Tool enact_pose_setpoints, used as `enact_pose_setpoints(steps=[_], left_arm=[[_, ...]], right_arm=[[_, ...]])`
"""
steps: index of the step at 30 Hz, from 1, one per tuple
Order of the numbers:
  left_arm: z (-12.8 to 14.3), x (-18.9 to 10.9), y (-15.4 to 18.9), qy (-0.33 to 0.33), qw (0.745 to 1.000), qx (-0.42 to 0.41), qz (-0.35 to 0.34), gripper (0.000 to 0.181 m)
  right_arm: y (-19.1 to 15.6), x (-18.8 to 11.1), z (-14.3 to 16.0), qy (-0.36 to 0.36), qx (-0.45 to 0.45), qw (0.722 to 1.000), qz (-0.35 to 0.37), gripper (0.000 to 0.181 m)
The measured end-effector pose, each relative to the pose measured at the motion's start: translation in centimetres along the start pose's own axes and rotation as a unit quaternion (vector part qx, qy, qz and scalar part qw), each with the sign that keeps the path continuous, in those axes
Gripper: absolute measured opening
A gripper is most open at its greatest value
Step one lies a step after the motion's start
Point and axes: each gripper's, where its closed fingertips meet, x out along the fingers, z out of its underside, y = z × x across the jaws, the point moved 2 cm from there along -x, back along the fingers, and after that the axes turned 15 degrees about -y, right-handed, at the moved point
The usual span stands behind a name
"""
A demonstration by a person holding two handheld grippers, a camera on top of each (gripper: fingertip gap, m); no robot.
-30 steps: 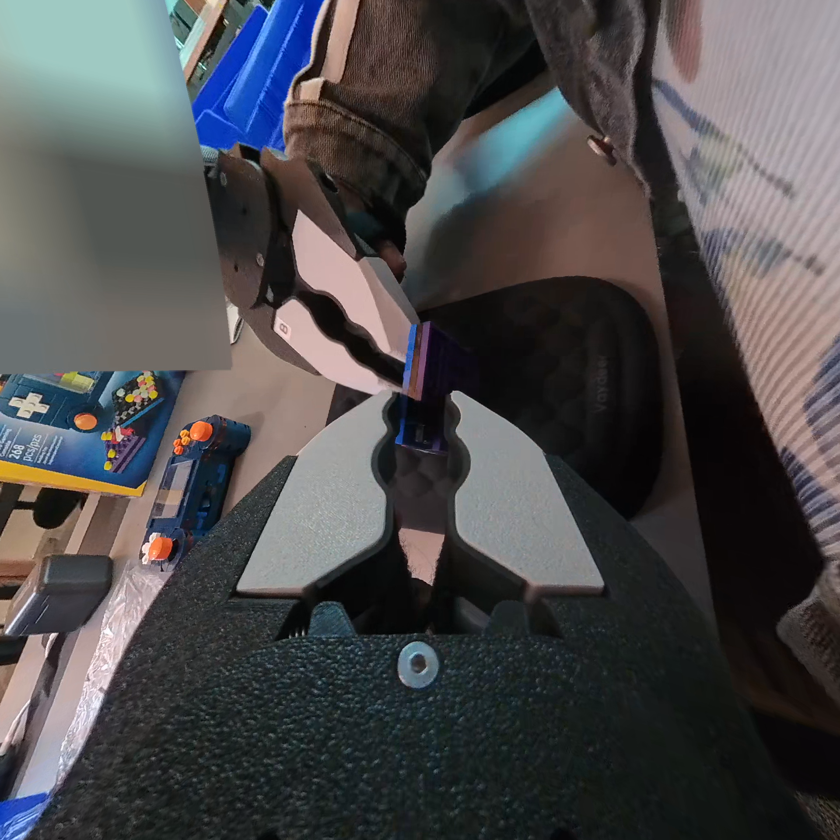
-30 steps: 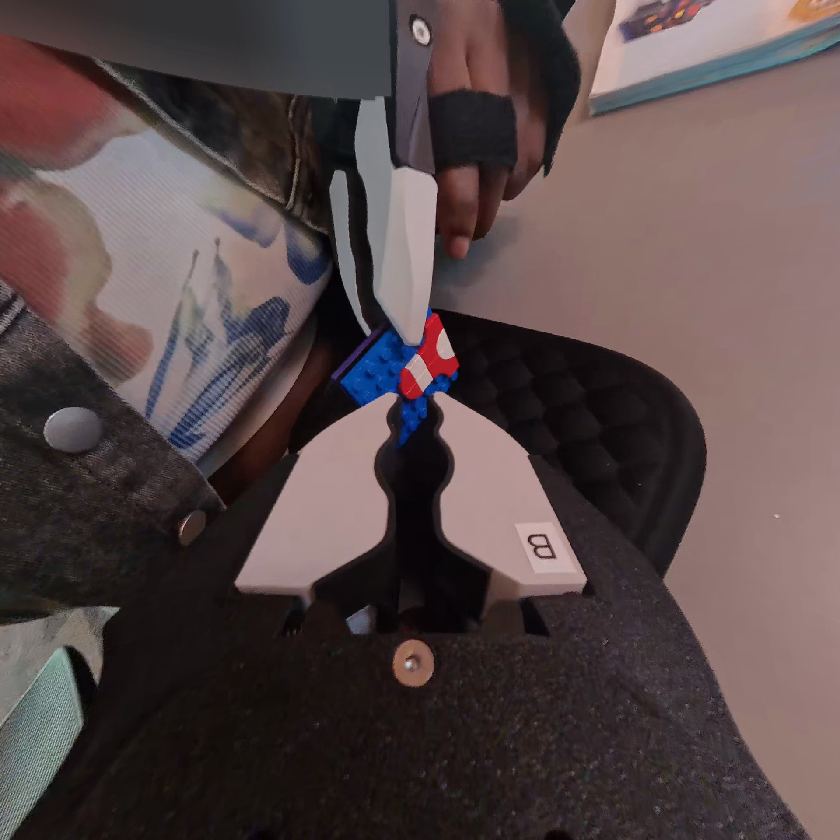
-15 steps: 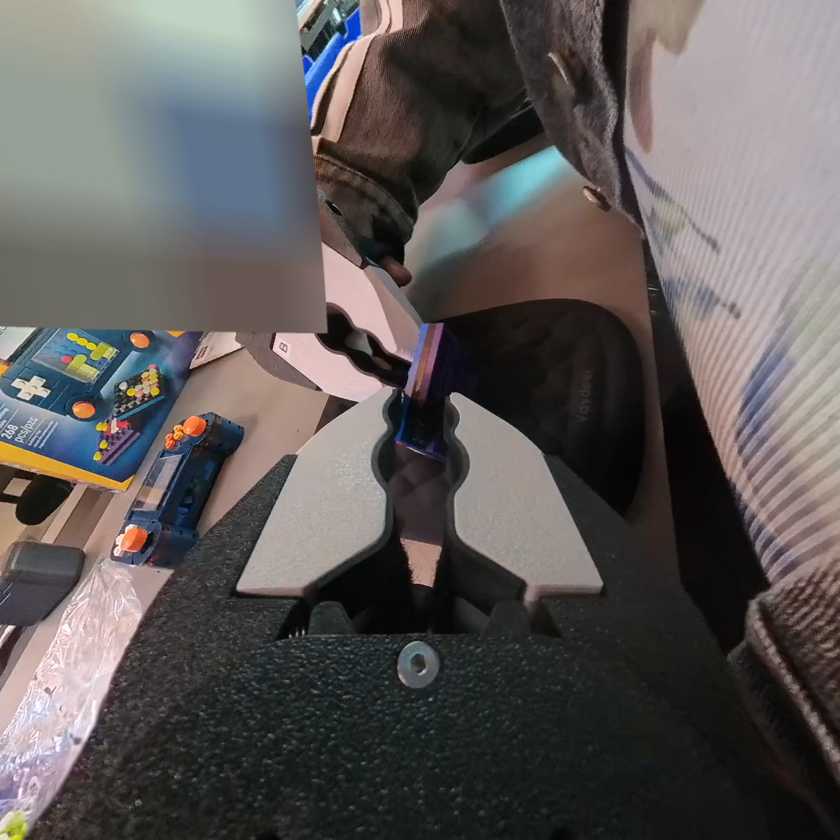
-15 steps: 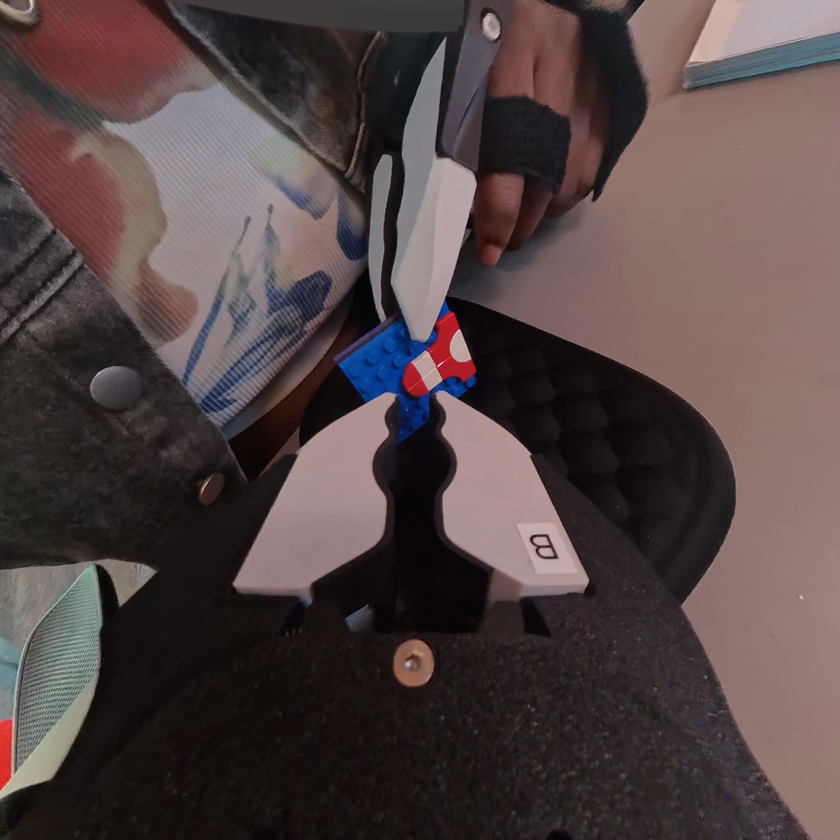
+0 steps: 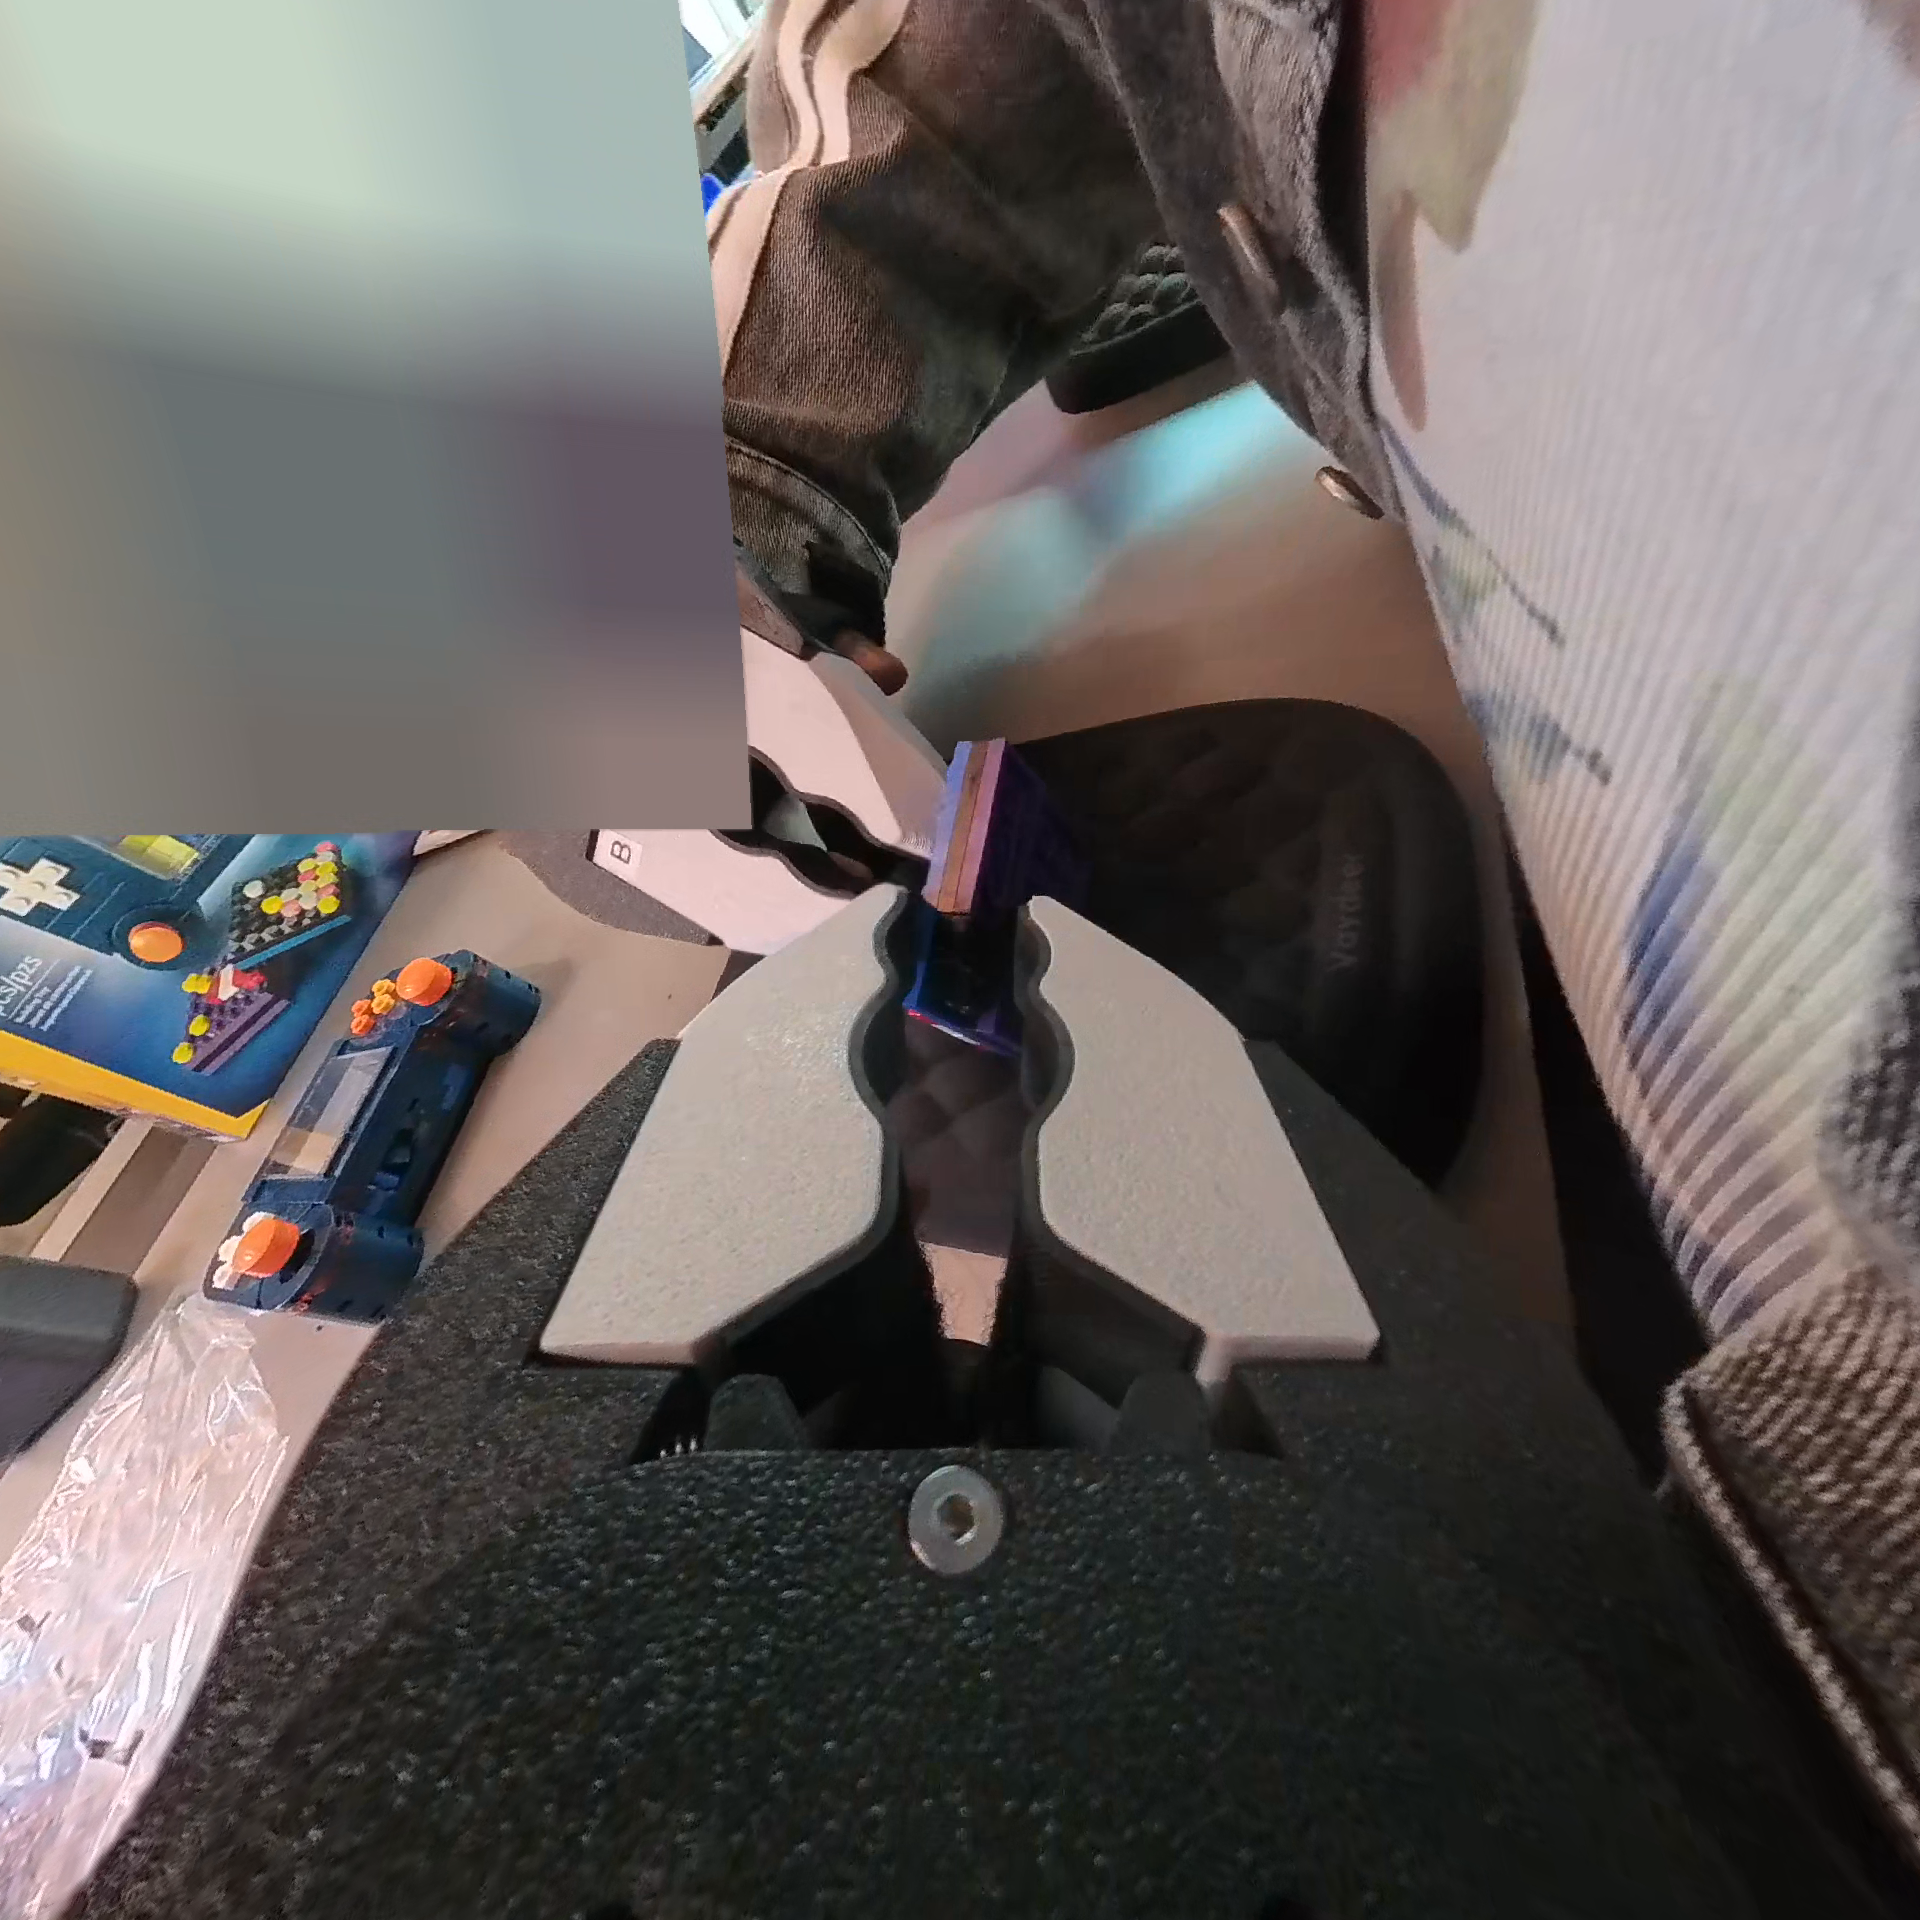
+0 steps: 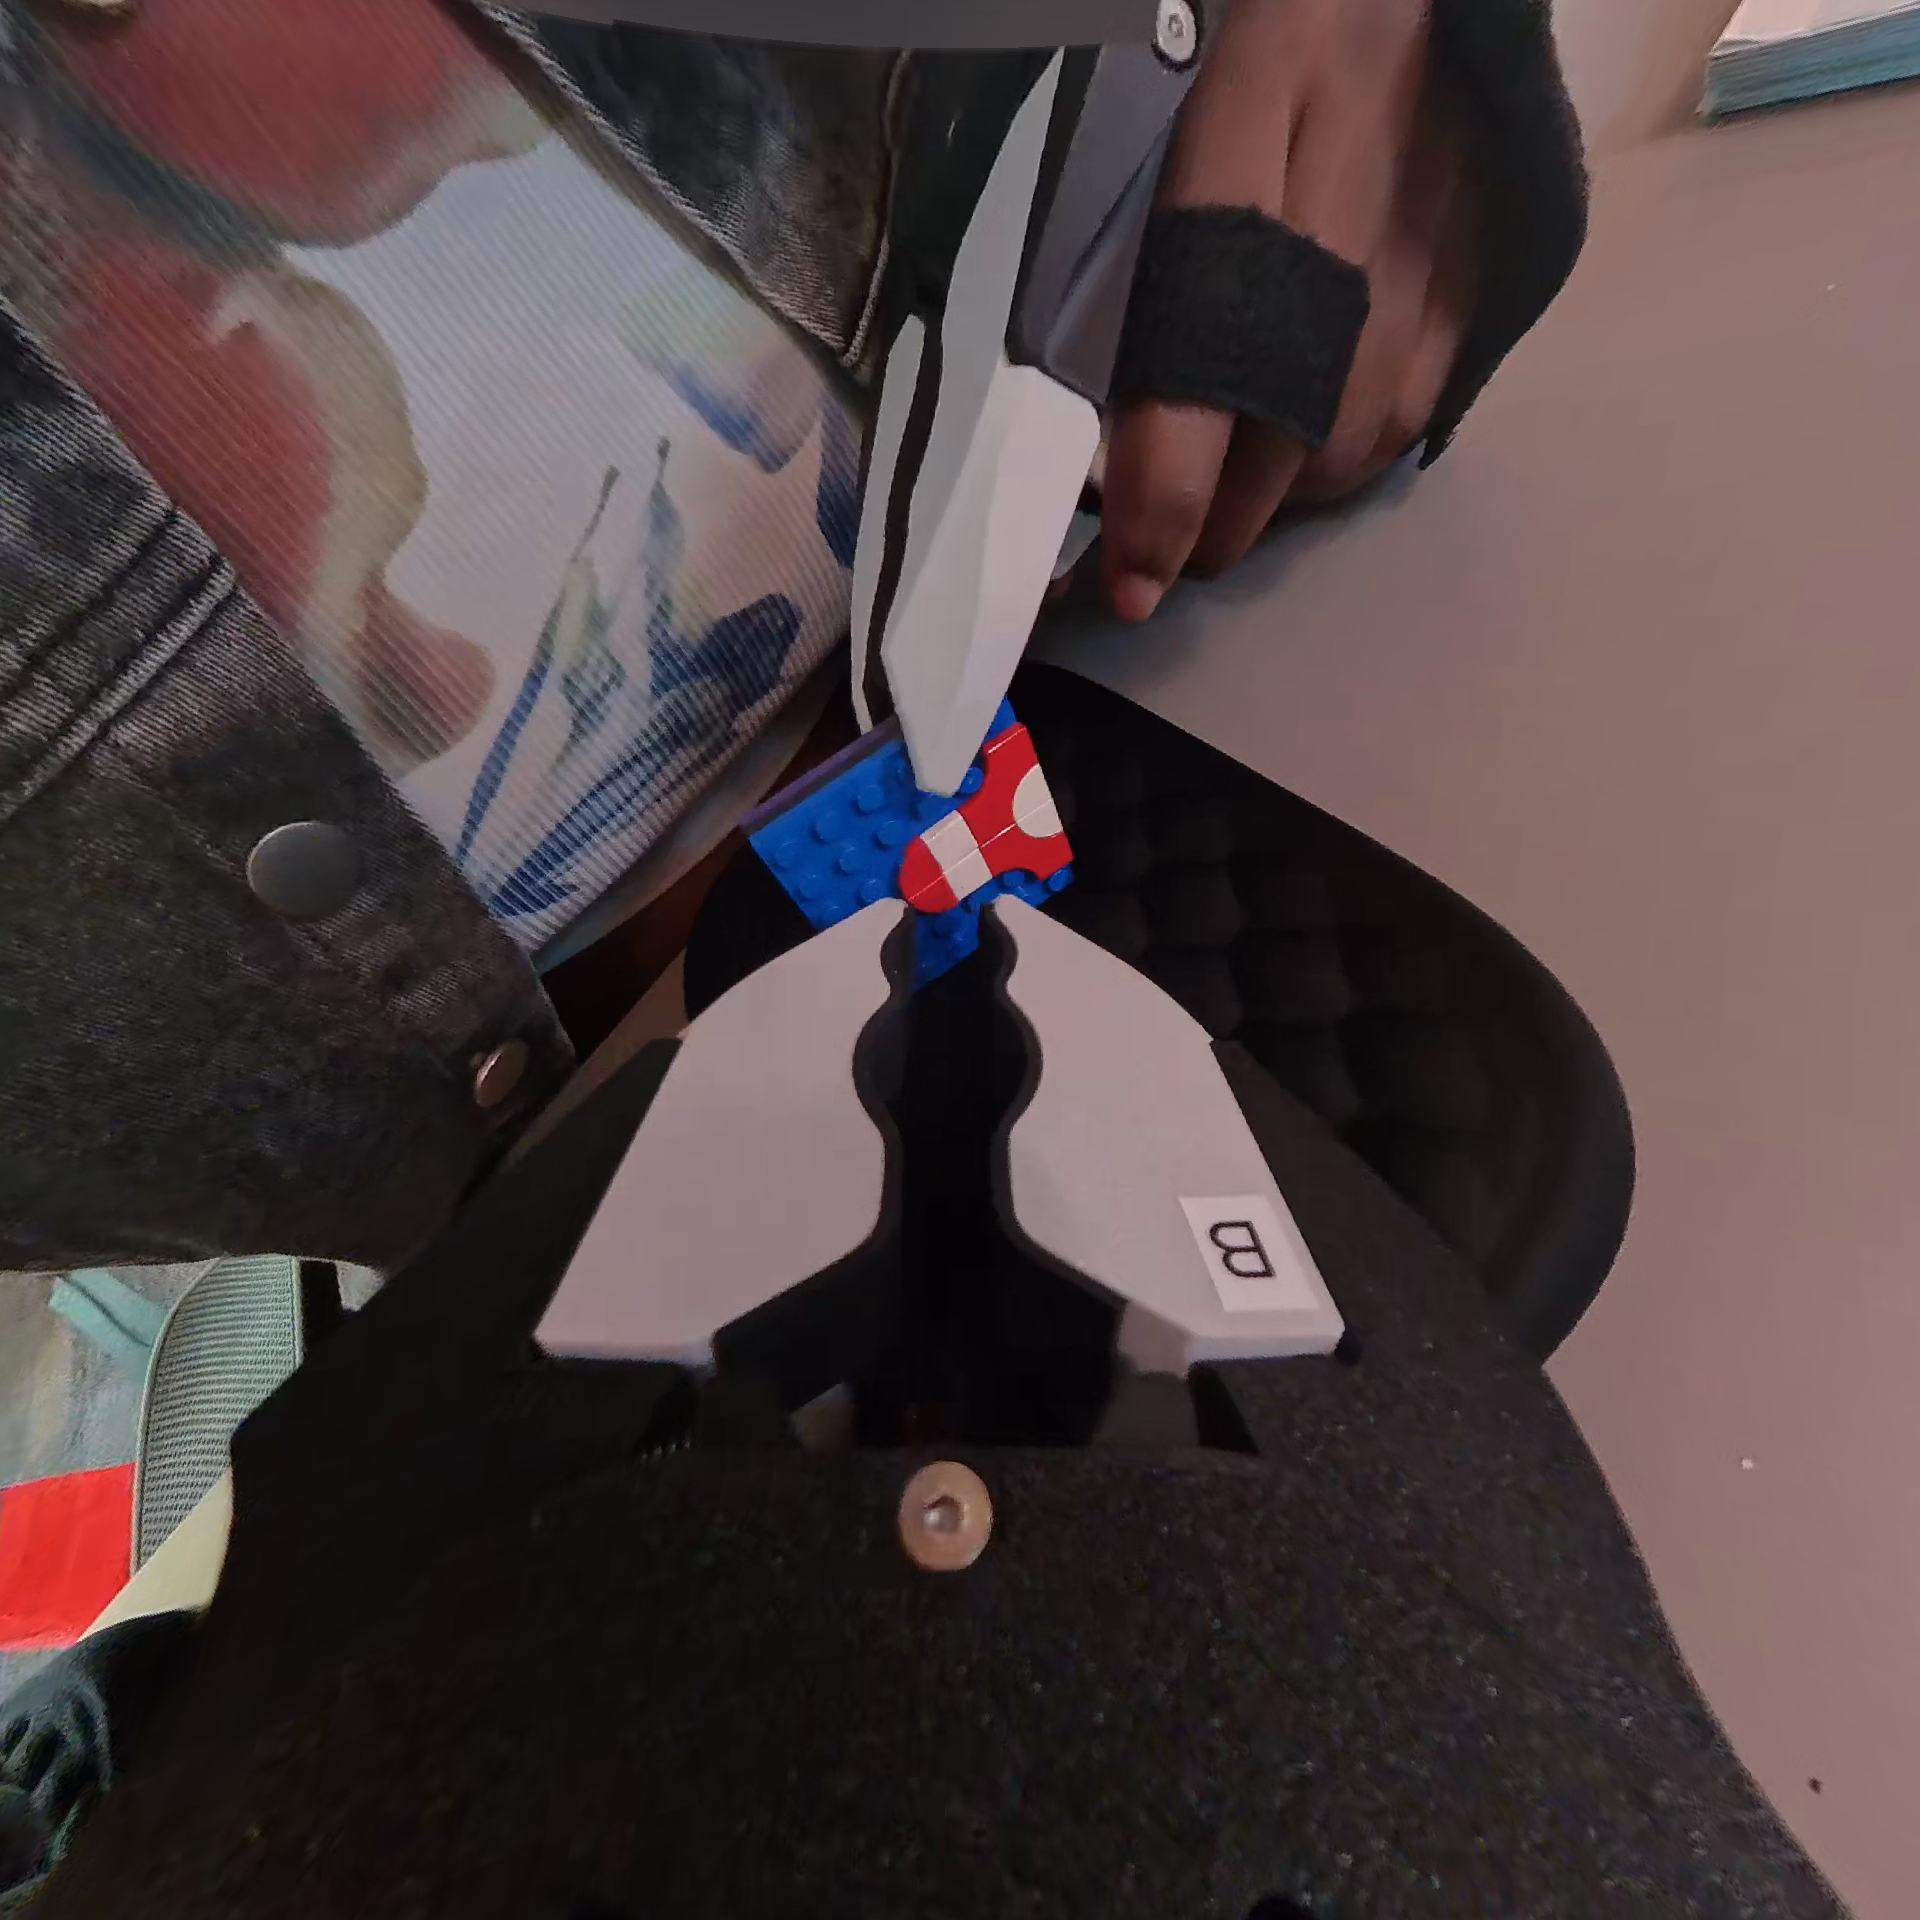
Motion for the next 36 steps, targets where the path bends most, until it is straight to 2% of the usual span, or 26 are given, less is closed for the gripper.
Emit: enact_pose_setpoints(steps=[8,12,17,21,23,24,25,26,28,32,36], left_arm=[[0.1,0.2,-0.1,-0.008,1.0,-0.025,0.009,0.017],[0.2,0.2,-0.1,-0.01,0.999,-0.041,0.012,0.017],[0.5,-0.1,0.1,-0.016,0.998,-0.056,0.015,0.018],[0.6,-0.2,0.0,-0.019,0.997,-0.068,0.021,0.018],[0.8,-0.1,-0.5,-0.024,0.996,-0.082,0.016,0.017],[0.4,0.1,-0.1,-0.017,0.997,-0.077,0.026,0.016],[-0.2,0.6,0.2,-0.013,0.997,-0.064,0.029,0.015],[-0.5,0.8,0.3,-0.011,0.998,-0.054,0.03,0.015],[0.3,0.4,-0.5,-0.022,0.996,-0.075,0.033,0.016],[1.4,-0.4,-0.5,-0.04,0.997,-0.065,0.025,0.015],[1.7,-0.6,-0.5,-0.053,0.998,-0.031,0.011,0.015]], right_arm=[[0.1,0.0,-0.1,-0.008,-0.013,1.0,-0.004,0.014],[0.1,0.0,-0.2,0.005,-0.018,1.0,0.016,0.015],[0.3,0.1,-0.4,0.04,0.005,0.996,0.074,0.022],[-0.1,0.2,-0.4,0.083,0.046,0.988,0.12,0.016],[0.1,-0.3,-0.4,0.12,0.067,0.976,0.171,0.009],[1.4,-0.8,-0.1,0.128,0.11,0.956,0.238,0.0],[2.0,-0.5,-0.1,0.104,0.113,0.948,0.279,0.0],[1.6,0.8,-0.8,0.081,0.091,0.956,0.268,0.001],[1.5,0.4,-0.6,0.079,0.094,0.951,0.283,0.001],[-0.9,-1.6,0.3,0.136,0.097,0.968,0.189,0.002],[-0.3,-0.4,0.0,0.062,0.068,0.983,0.157,0.005]])
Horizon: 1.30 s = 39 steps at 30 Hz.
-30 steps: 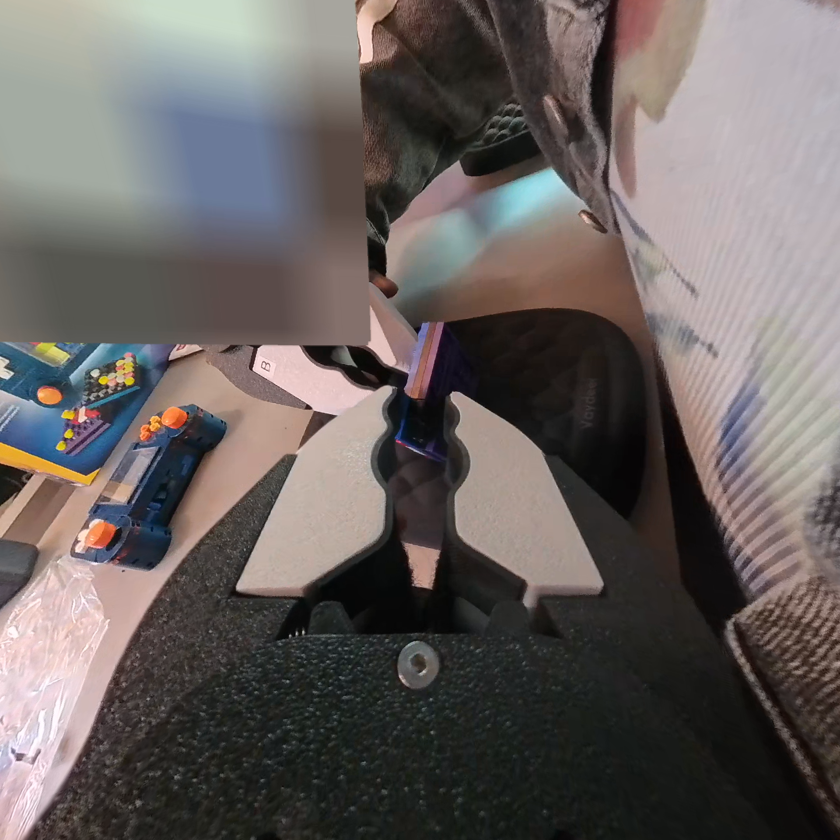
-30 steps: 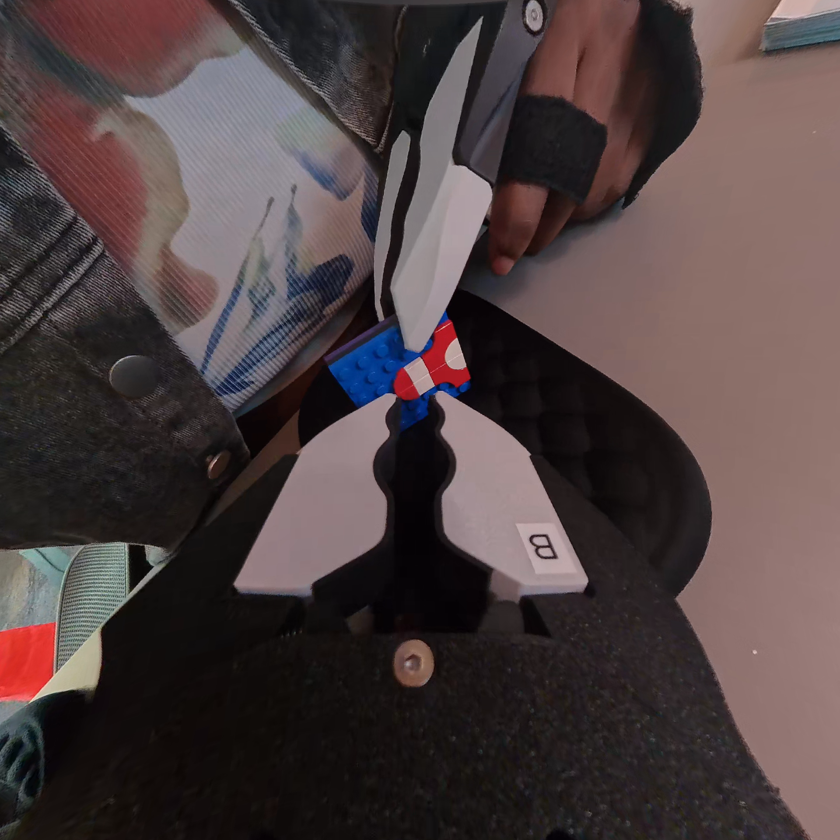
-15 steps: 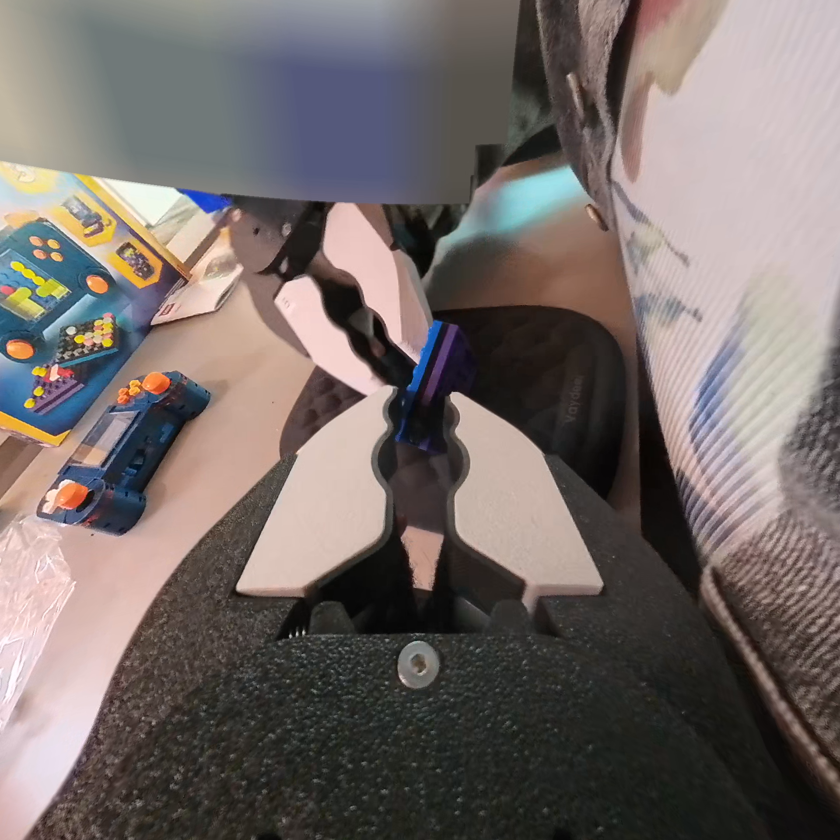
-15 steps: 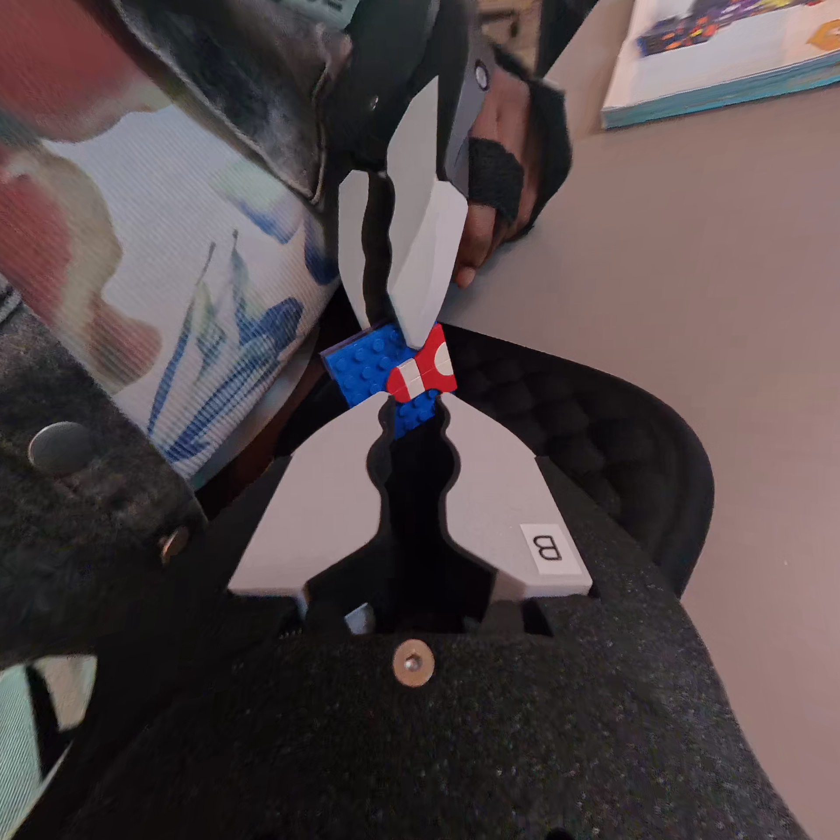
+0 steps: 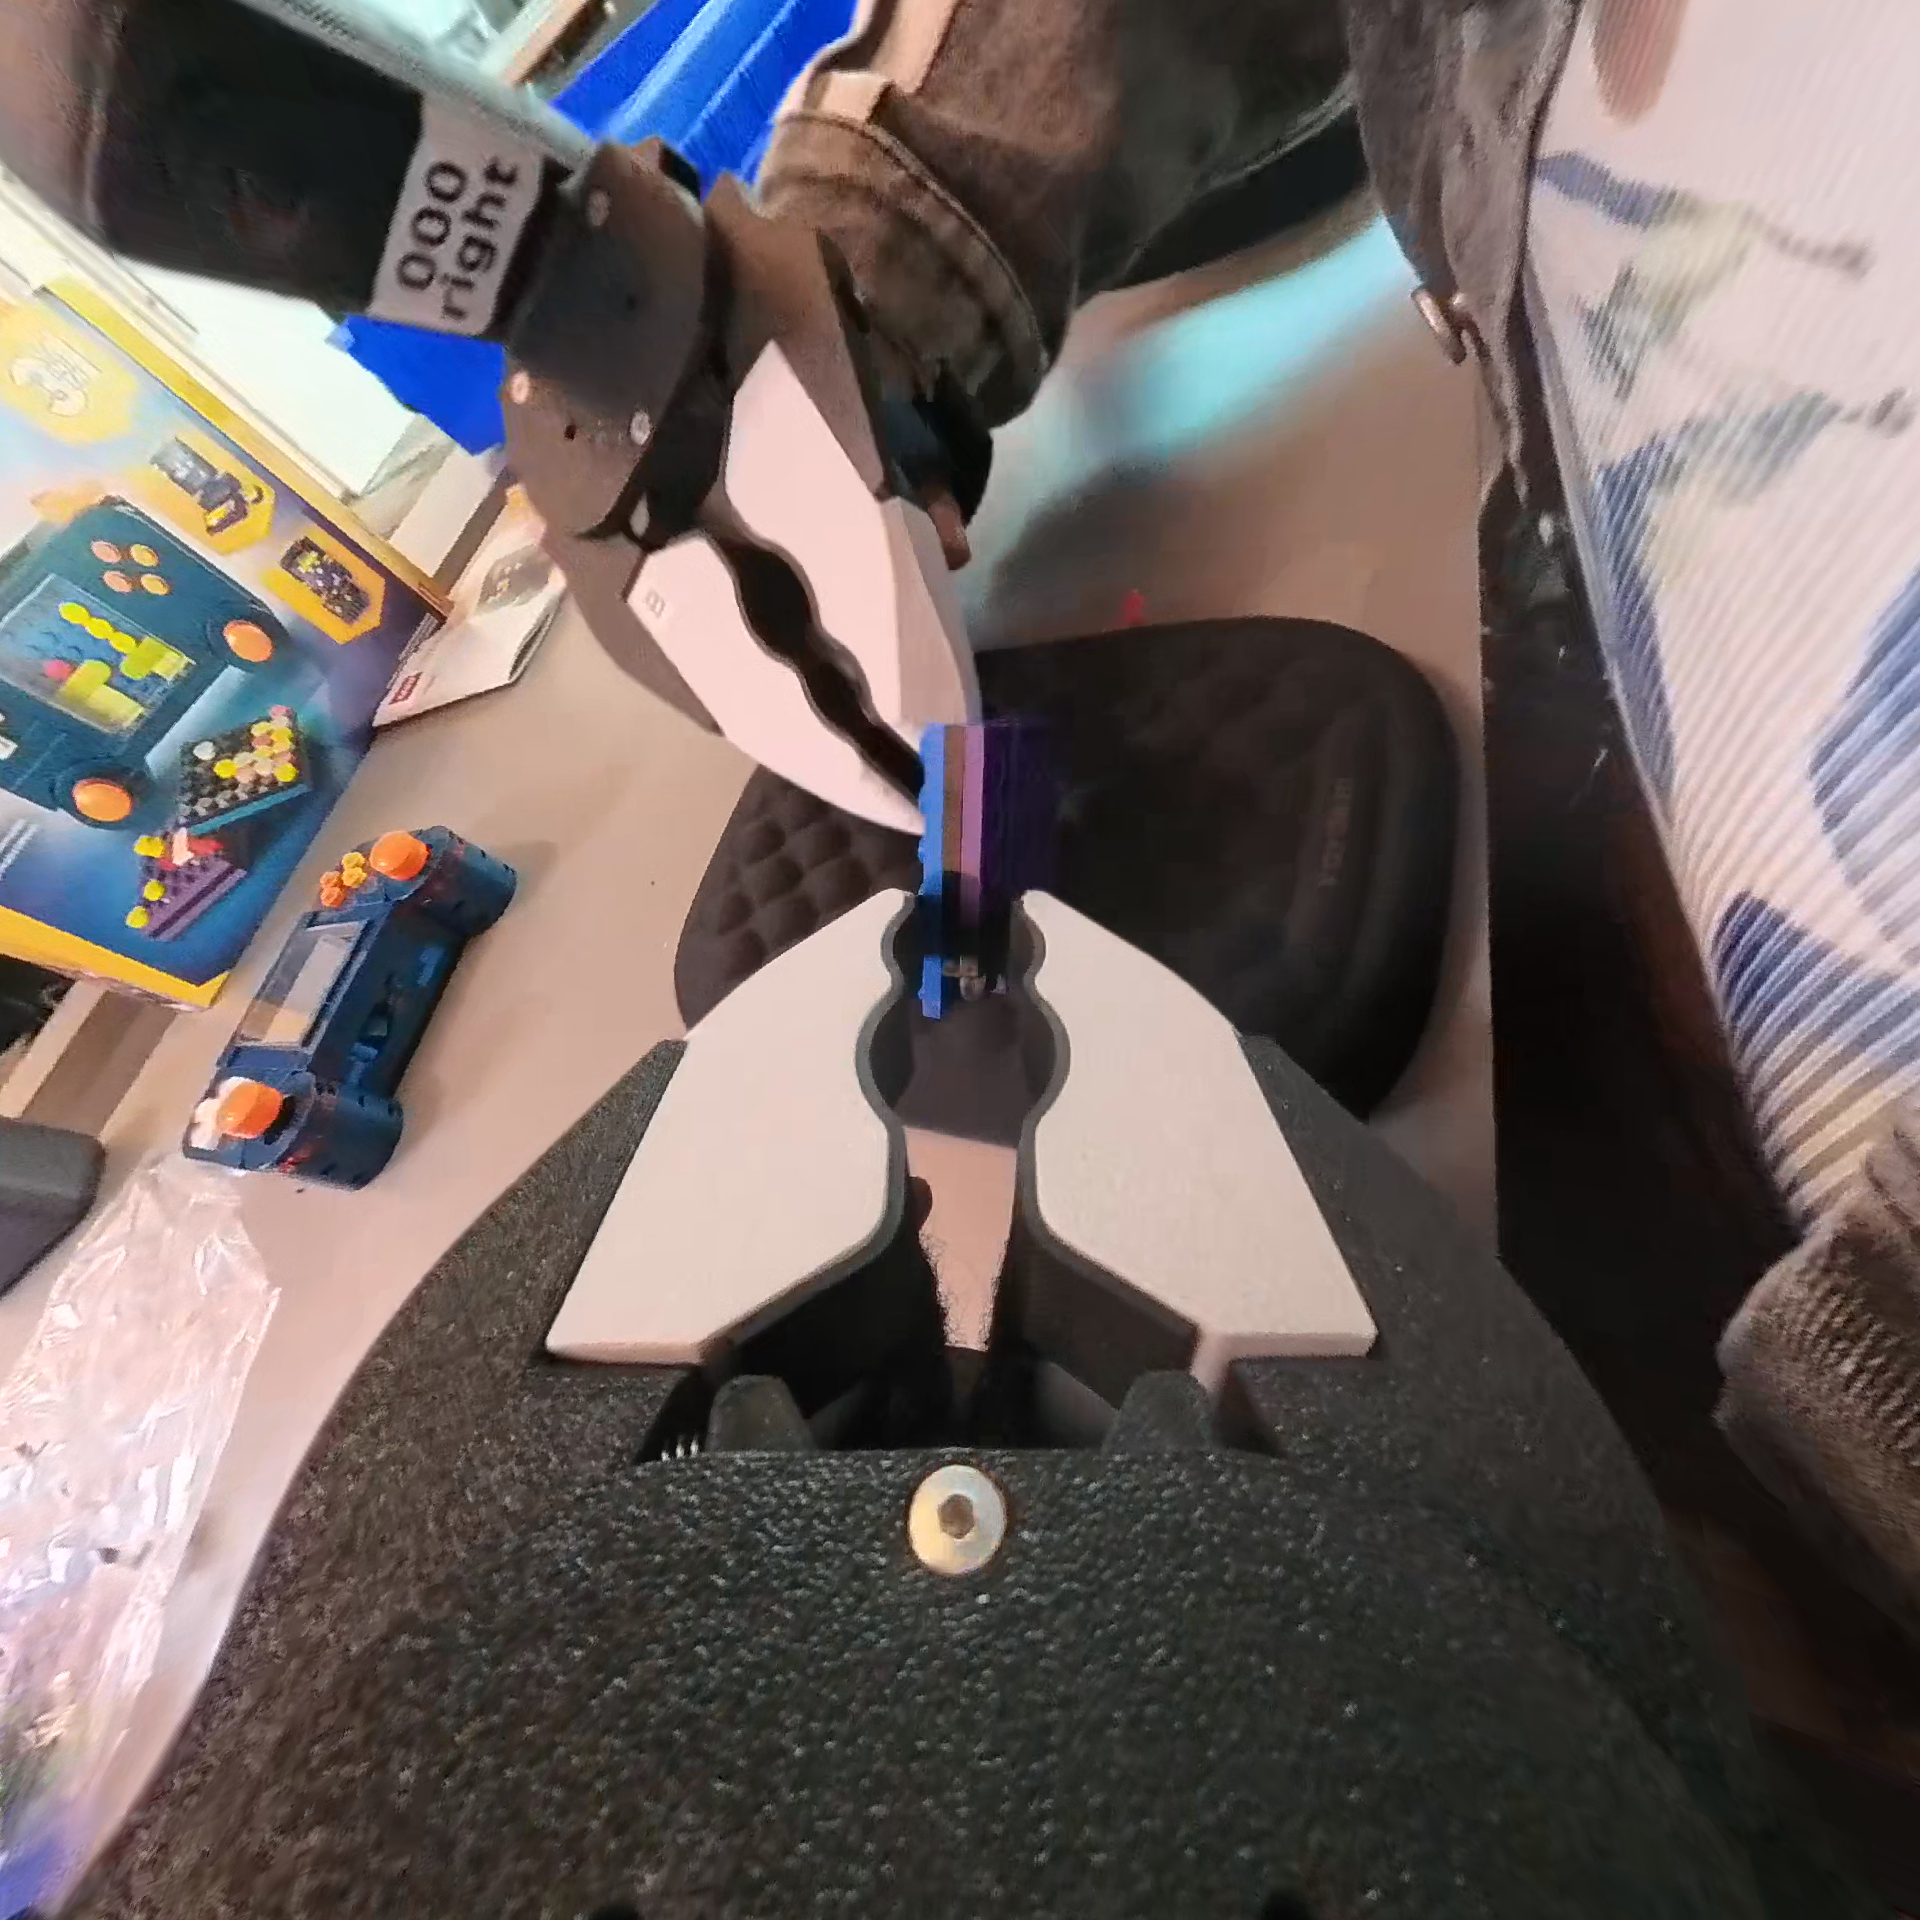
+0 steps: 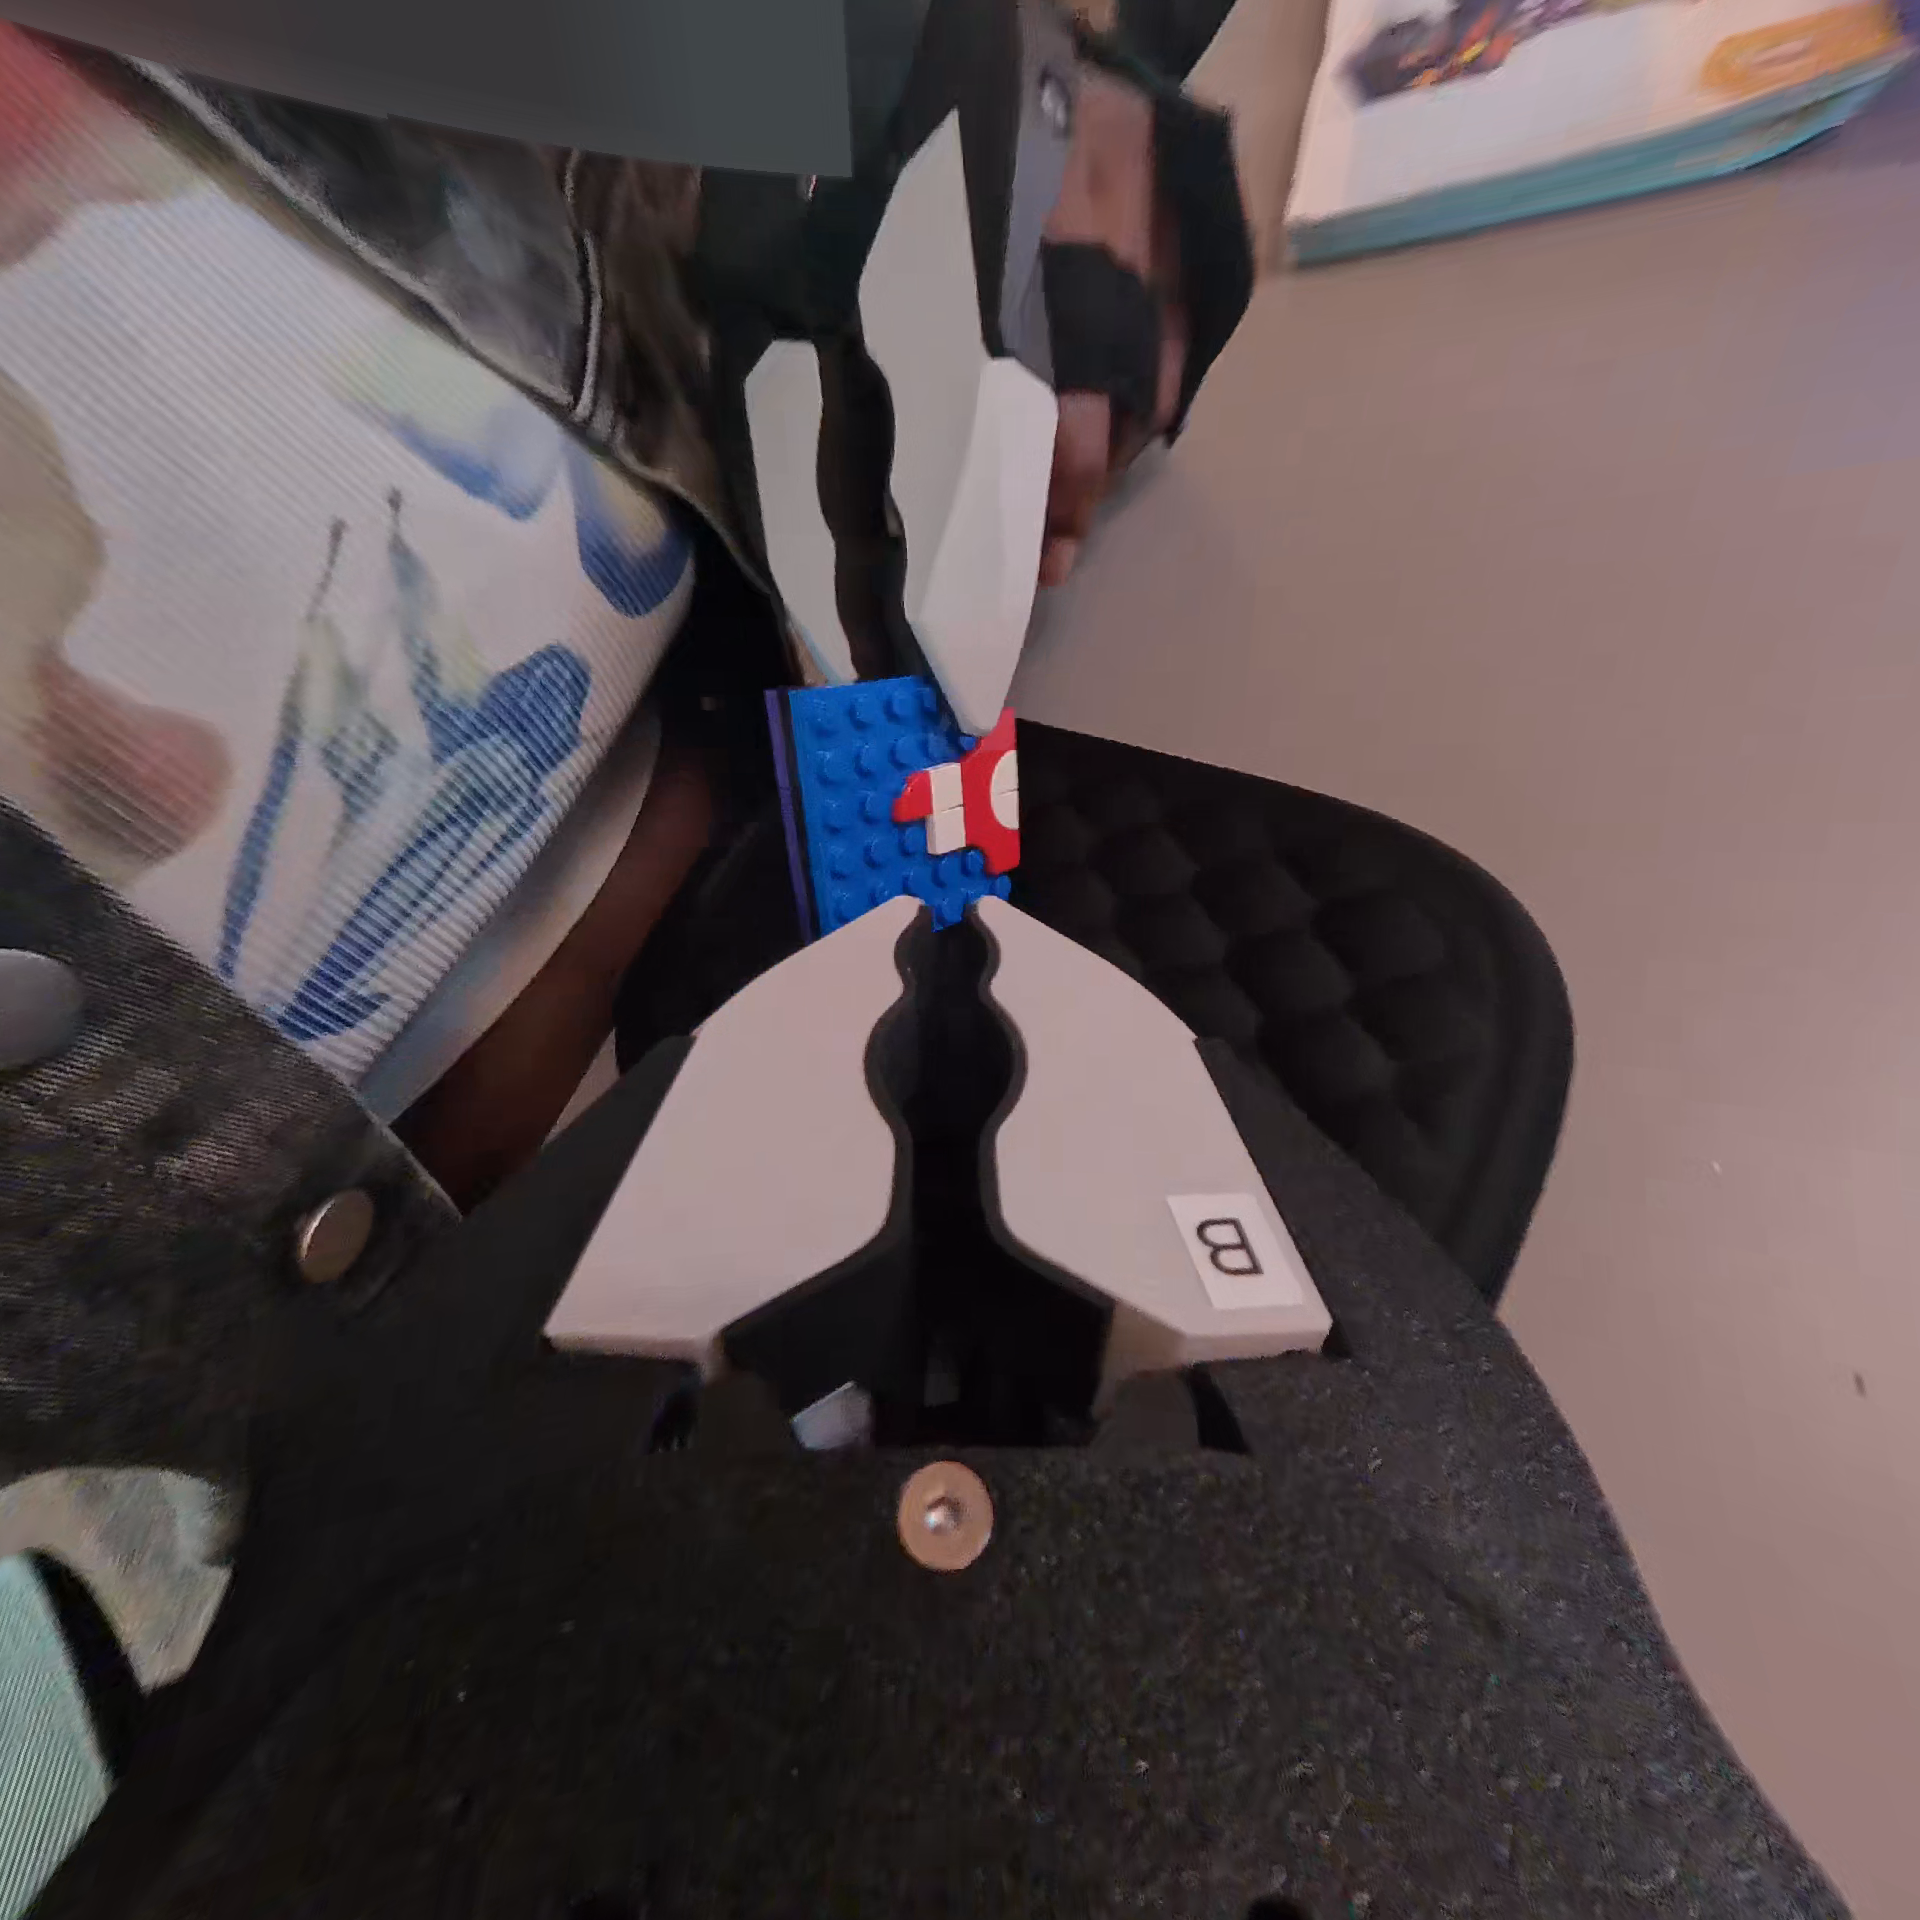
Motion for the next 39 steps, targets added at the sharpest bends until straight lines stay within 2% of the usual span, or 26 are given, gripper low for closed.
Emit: enact_pose_setpoints(steps=[2,4,7,10,14,16,19,25,31,35,39], left_arm=[[0.3,0.0,-0.1,-0.015,1.0,0.011,-0.005,0.015],[0.7,0.0,-0.4,-0.033,0.999,0.003,-0.003,0.015],[0.5,0.2,-0.6,-0.043,0.999,0.014,-0.014,0.016],[0.3,0.4,-0.6,-0.046,0.998,0.028,-0.029,0.016],[-0.2,0.5,-0.5,-0.055,0.996,0.061,-0.044,0.016],[-0.3,0.6,-0.5,-0.064,0.994,0.07,-0.047,0.016],[-0.5,0.7,-0.6,-0.081,0.993,0.073,-0.041,0.016],[-1.9,1.8,-0.6,-0.086,0.993,0.075,-0.036,0.018],[-1.8,2.0,-0.4,-0.086,0.994,0.067,-0.024,0.018],[-1.6,2.0,-0.2,-0.089,0.993,0.074,-0.032,0.018],[-1.4,2.0,-0.1,-0.074,0.995,0.057,-0.028,0.017]], right_arm=[[0.4,0.4,-0.2,-0.024,-0.012,1.0,-0.001,0.007],[1.4,-0.1,-0.2,-0.027,-0.021,0.999,0.029,0.006],[1.5,-1.7,-1.0,0.002,-0.017,0.998,0.053,0.009],[-0.2,-2.3,-1.5,0.033,-0.029,0.997,0.065,0.004],[-1.4,-0.4,-0.4,0.019,-0.002,0.999,0.027,0.002],[-1.2,-0.4,-0.2,0.027,-0.003,0.999,0.032,0.002],[-1.4,-0.7,-0.9,0.054,0.038,0.998,-0.015,0.005],[-1.0,-0.8,0.1,0.015,0.141,0.987,-0.075,0.004],[-1.1,-0.6,0.4,-0.027,0.144,0.982,-0.122,0.006],[-1.0,-0.4,0.5,-0.059,0.128,0.983,-0.116,0.01],[-1.2,-0.3,0.4,-0.057,0.13,0.986,-0.085,0.007]])
